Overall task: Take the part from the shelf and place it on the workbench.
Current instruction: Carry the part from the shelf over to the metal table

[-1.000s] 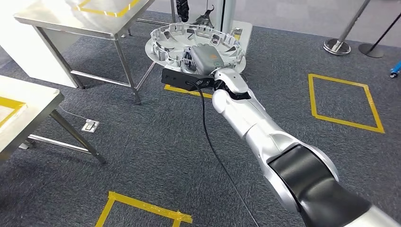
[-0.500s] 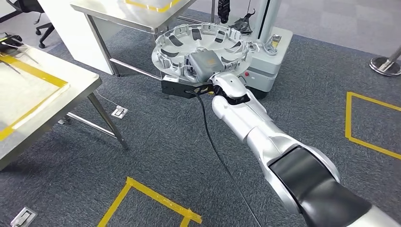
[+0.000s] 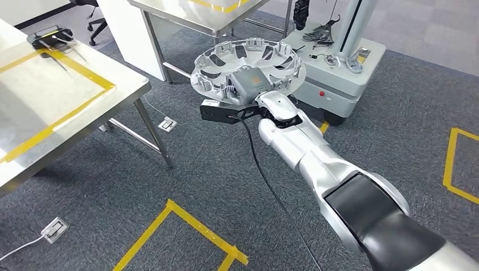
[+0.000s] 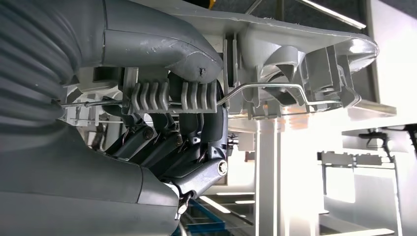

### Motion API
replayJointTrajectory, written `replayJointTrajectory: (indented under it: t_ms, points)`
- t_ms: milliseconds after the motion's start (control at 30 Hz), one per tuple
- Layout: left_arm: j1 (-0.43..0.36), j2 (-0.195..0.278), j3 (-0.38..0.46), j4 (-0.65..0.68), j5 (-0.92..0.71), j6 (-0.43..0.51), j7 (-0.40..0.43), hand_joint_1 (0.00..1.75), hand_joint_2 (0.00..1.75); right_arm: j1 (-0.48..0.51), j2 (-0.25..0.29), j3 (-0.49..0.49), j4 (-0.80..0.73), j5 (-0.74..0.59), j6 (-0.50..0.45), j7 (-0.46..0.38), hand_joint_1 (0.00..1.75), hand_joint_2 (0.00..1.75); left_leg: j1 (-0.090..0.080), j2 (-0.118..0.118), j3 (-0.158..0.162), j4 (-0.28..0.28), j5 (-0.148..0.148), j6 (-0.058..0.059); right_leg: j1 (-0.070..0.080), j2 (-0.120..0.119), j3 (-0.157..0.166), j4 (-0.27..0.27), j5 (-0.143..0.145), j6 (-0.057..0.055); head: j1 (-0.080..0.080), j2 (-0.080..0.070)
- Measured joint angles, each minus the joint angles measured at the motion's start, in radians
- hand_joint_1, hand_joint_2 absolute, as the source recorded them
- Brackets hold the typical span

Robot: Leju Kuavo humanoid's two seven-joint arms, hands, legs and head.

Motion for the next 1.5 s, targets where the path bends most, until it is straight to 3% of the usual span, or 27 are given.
replayJointTrajectory:
  t_ms: [100,167,233,300,333,367,433,500,533,600,667,733,767,833,867,933,1000,1033,1100,1133,1167,1233,1300,1333,1400,1467,1500]
  points:
    - [0.005,0.001,0.0,0.0,-0.003,-0.002,-0.002,0.0,1.75,0.001,-0.012,0.008,0.004,0.0,0.0,-0.008,1.73,1.75,-0.001,-0.027,-0.006,-0.007,0.008,0.021,0.001,-0.023,0.0,0.002,-0.003,0.015,0.001,0.0]
    - [0.006,0.001,0.0,0.0,-0.009,-0.006,-0.003,0.0,1.75,0.002,-0.02,0.015,0.006,0.001,0.001,-0.009,1.73,1.75,0.005,-0.049,-0.008,-0.012,0.015,0.033,-0.006,0.015,-0.016,0.043,-0.033,0.027,0.002,0.0]
    - [0.004,0.001,0.0,0.0,-0.015,-0.012,-0.004,0.0,1.75,0.008,-0.032,0.024,0.01,0.006,0.004,-0.009,1.73,1.75,0.008,-0.07,-0.013,-0.013,0.021,0.04,-0.013,0.074,-0.068,0.159,-0.095,0.038,0.002,0.0]
    - [0.003,0.0,-0.001,0.0,-0.018,-0.017,-0.006,0.0,1.75,0.019,-0.043,0.033,0.015,0.012,0.006,-0.009,1.73,1.75,0.008,-0.097,-0.018,-0.013,0.025,0.042,-0.015,0.092,-0.12,0.268,-0.133,0.042,0.002,0.0]
    - [0.004,0.0,-0.001,0.0,-0.018,-0.019,-0.007,0.0,1.75,0.023,-0.047,0.038,0.017,0.013,0.006,-0.008,1.73,1.75,0.009,-0.111,-0.02,-0.012,0.027,0.041,-0.016,0.094,-0.124,0.277,-0.127,0.041,0.002,0.0]
    - [0.005,-0.001,-0.002,0.0,-0.018,-0.02,-0.008,0.0,1.75,0.027,-0.05,0.042,0.017,0.014,0.006,-0.008,1.73,1.75,0.009,-0.125,-0.022,-0.012,0.029,0.038,-0.017,0.097,-0.109,0.246,-0.103,0.039,0.002,0.0]
    - [0.006,-0.001,-0.002,0.0,-0.018,-0.021,-0.01,0.0,1.75,0.028,-0.055,0.047,0.018,0.015,0.006,-0.008,1.73,1.75,0.01,-0.152,-0.026,-0.011,0.034,0.031,-0.021,0.129,-0.041,0.109,-0.042,0.034,0.002,0.0]
    - [0.005,0.0,-0.002,0.0,-0.018,-0.021,-0.011,0.0,1.75,0.028,-0.06,0.05,0.018,0.016,0.006,-0.01,1.73,1.75,0.011,-0.174,-0.033,-0.01,0.041,0.019,-0.021,0.159,0.005,0.014,-0.013,0.031,0.001,0.0]
    - [0.005,0.0,-0.002,0.0,-0.018,-0.021,-0.011,0.0,1.75,0.028,-0.061,0.052,0.018,0.016,0.006,-0.012,1.73,1.75,0.012,-0.183,-0.036,-0.012,0.045,0.012,-0.019,0.162,0.009,0.004,-0.014,0.029,0.001,0.0]
    - [0.007,0.0,-0.002,0.0,-0.018,-0.022,-0.011,0.0,1.75,0.028,-0.061,0.056,0.018,0.018,0.006,-0.012,1.73,1.75,0.015,-0.199,-0.042,-0.018,0.052,-0.001,-0.018,0.139,0.01,-0.001,-0.007,0.019,0.001,0.0]
    - [0.009,0.001,-0.002,0.0,-0.018,-0.022,-0.011,0.0,1.75,0.027,-0.061,0.059,0.018,0.017,0.006,-0.011,1.73,1.75,0.011,-0.167,-0.059,0.009,0.03,-0.01,-0.021,0.115,0.013,-0.011,0.001,0.004,-0.003,0.0]
    - [0.008,0.0,-0.002,0.001,-0.018,-0.022,-0.011,0.0,1.75,0.027,-0.062,0.059,0.018,0.017,0.006,-0.01,1.73,1.75,0.007,-0.105,-0.103,0.113,-0.03,-0.015,-0.02,0.093,0.013,-0.015,0.006,-0.006,-0.008,0.0]
    - [0.007,0.0,-0.002,0.001,-0.018,-0.022,-0.011,0.0,1.75,0.028,-0.062,0.059,0.018,0.017,0.007,-0.01,1.73,1.75,0.008,-0.087,-0.131,0.182,-0.062,-0.017,-0.018,0.081,0.011,-0.015,0.006,-0.008,-0.009,0.0]
    - [0.008,0.0,-0.002,0.001,-0.018,-0.022,-0.011,0.0,1.75,0.029,-0.063,0.059,0.019,0.007,0.011,-0.014,1.73,1.75,0.008,-0.075,-0.154,0.257,-0.084,-0.02,-0.016,0.058,0.01,-0.012,0.005,-0.009,-0.009,0.0]
    - [0.009,0.001,-0.002,0.001,-0.018,-0.022,-0.01,0.0,1.75,0.029,-0.063,0.06,0.019,-0.007,0.018,-0.02,1.73,1.75,0.008,-0.072,-0.139,0.24,-0.07,-0.02,-0.016,0.046,0.009,-0.011,0.004,-0.008,-0.009,0.0]
    - [0.008,0.002,-0.002,0.001,-0.016,-0.022,-0.009,0.0,1.75,0.027,-0.063,0.06,0.019,-0.047,0.04,-0.034,1.73,1.75,0.006,-0.047,-0.067,0.116,-0.02,-0.016,-0.015,0.025,0.01,-0.007,0.001,-0.004,-0.009,0.0]
    - [0.006,0.003,-0.002,0.001,-0.012,-0.022,-0.013,0.0,1.75,0.024,-0.066,0.059,0.02,-0.077,0.053,-0.045,1.73,1.75,-0.001,-0.014,-0.012,0.015,0.004,-0.001,-0.009,0.005,0.007,-0.002,-0.002,0.004,-0.009,0.0]
    - [0.006,0.003,-0.002,0.001,-0.011,-0.022,-0.017,0.0,1.75,0.024,-0.068,0.059,0.021,-0.085,0.054,-0.049,1.73,1.75,-0.004,-0.008,-0.006,-0.002,0.003,0.007,-0.005,-0.004,0.006,-0.001,-0.003,0.009,-0.008,0.0]
    - [0.008,0.003,-0.002,0.001,-0.011,-0.022,-0.021,0.0,1.75,0.025,-0.072,0.058,0.023,-0.1,0.049,-0.056,1.73,1.75,-0.005,-0.029,-0.009,-0.004,0.008,0.023,-0.002,-0.023,0.007,-0.002,-0.004,0.018,-0.007,0.0]
    - [0.01,0.003,-0.002,0.001,-0.014,-0.022,-0.019,0.0,1.75,0.026,-0.075,0.058,0.024,-0.105,0.045,-0.058,1.73,1.75,-0.003,-0.041,-0.01,-0.006,0.011,0.028,-0.003,-0.015,0.006,0.003,-0.011,0.024,-0.007,0.0]
    - [0.011,0.004,-0.002,0.001,-0.017,-0.022,-0.014,0.0,1.75,0.027,-0.079,0.057,0.024,-0.109,0.04,-0.059,1.73,1.75,0.0,-0.051,-0.011,-0.008,0.014,0.034,-0.006,0.004,-0.002,0.023,-0.026,0.031,-0.007,0.0]
    - [0.013,0.006,-0.002,0.001,-0.022,-0.021,-0.004,0.0,1.75,0.036,-0.093,0.057,0.024,-0.112,0.033,-0.06,1.73,1.75,0.004,-0.074,-0.013,-0.01,0.019,0.042,-0.014,0.063,-0.045,0.121,-0.081,0.042,-0.005,0.0]
    - [0.017,0.008,-0.002,0.001,-0.023,-0.02,0.0,0.0,1.75,0.054,-0.105,0.057,0.024,-0.113,0.027,-0.059,1.73,1.75,0.005,-0.098,-0.016,-0.01,0.021,0.046,-0.016,0.09,-0.104,0.244,-0.131,0.047,-0.004,0.0]
    - [0.021,0.008,-0.002,0.001,-0.024,-0.02,0.0,0.0,1.75,0.062,-0.109,0.057,0.024,-0.114,0.025,-0.06,1.73,1.75,0.005,-0.111,-0.017,-0.009,0.021,0.046,-0.016,0.093,-0.12,0.273,-0.134,0.047,-0.004,0.0]
    - [0.028,0.008,-0.002,0.001,-0.025,-0.02,0.0,0.0,1.75,0.071,-0.111,0.057,0.023,-0.122,0.02,-0.064,1.73,1.75,0.005,-0.135,-0.018,-0.007,0.023,0.045,-0.017,0.099,-0.097,0.219,-0.088,0.042,-0.004,0.0]
    - [0.03,0.007,-0.002,0.001,-0.027,-0.02,-0.005,0.0,1.75,0.071,-0.111,0.057,0.02,-0.136,0.009,-0.075,1.73,1.75,0.005,-0.157,-0.022,-0.004,0.025,0.04,-0.019,0.131,-0.031,0.08,-0.026,0.035,-0.004,0.0]
    - [0.028,0.006,-0.002,0.001,-0.028,-0.02,-0.008,0.0,1.75,0.071,-0.111,0.056,0.015,-0.144,0.0,-0.083,1.73,1.75,0.004,-0.166,-0.025,-0.004,0.028,0.035,-0.019,0.145,-0.007,0.031,-0.011,0.033,-0.004,0.0]
